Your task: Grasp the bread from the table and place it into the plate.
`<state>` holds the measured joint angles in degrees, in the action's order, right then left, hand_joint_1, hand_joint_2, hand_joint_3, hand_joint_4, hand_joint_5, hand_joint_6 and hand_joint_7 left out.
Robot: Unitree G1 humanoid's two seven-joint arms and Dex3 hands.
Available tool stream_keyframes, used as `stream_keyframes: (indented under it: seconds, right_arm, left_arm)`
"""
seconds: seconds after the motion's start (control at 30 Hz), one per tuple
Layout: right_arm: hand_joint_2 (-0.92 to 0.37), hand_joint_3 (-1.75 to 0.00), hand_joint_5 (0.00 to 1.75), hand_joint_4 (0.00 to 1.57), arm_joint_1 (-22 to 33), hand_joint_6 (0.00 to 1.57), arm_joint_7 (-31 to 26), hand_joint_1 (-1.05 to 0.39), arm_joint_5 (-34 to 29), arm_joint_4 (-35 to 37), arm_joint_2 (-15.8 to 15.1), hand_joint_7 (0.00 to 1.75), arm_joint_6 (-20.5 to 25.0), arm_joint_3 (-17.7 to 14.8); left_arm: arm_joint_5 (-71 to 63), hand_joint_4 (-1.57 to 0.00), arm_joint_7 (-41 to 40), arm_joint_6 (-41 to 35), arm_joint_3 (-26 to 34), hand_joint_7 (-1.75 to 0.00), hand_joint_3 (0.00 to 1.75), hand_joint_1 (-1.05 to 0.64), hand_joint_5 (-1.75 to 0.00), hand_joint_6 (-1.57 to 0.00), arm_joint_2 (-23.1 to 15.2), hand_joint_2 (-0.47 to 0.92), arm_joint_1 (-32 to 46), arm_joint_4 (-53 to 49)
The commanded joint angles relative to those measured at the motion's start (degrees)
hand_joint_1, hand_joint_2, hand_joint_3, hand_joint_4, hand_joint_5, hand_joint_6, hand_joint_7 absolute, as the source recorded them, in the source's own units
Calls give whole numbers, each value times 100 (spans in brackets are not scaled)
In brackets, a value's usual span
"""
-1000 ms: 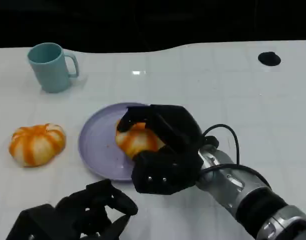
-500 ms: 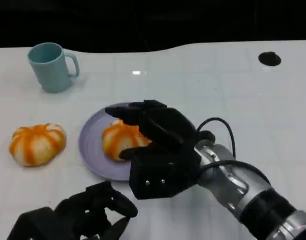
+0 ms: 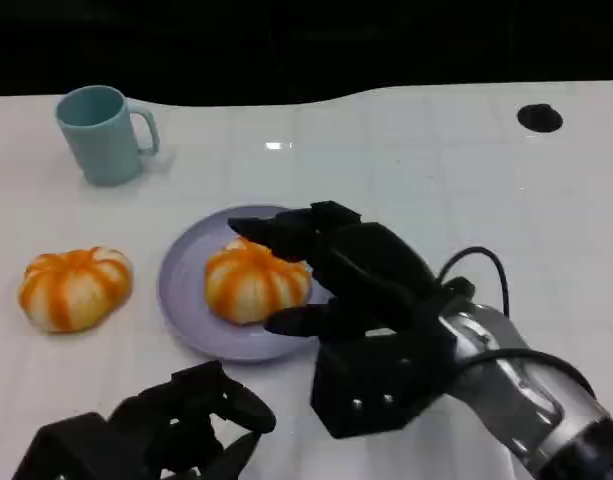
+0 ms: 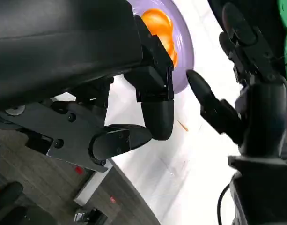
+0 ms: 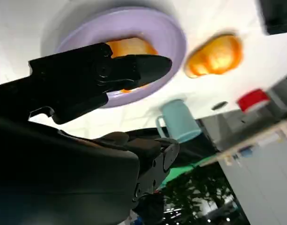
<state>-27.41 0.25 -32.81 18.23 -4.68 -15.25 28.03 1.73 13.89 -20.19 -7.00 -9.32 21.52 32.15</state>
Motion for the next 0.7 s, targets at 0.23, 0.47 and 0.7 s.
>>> stream_keyframes:
  seconds: [0.23,0.47,0.7]
  right_arm:
    - [-92,-23,100,18,1306,52,187,-55,786,-1506,-487,18,-451,-680]
    - [-92,-15,116,37,1989,57,126,-45,1177,-1841,-755,53,-1016,-1153]
    - [-56,-80,138,63,2459,65,199,-26,1621,-1848,-1002,101,-1629,-1633]
  left_arm:
    - [-100,-73,-75,126,-52,-136,78,-25,-175,-61,-53,75,66,-3]
    - [-270,-69,-67,266,-123,-133,79,-24,-175,-61,-98,75,102,2]
    - [-368,-63,-76,305,-137,-131,73,-25,-175,-61,-130,76,66,-35]
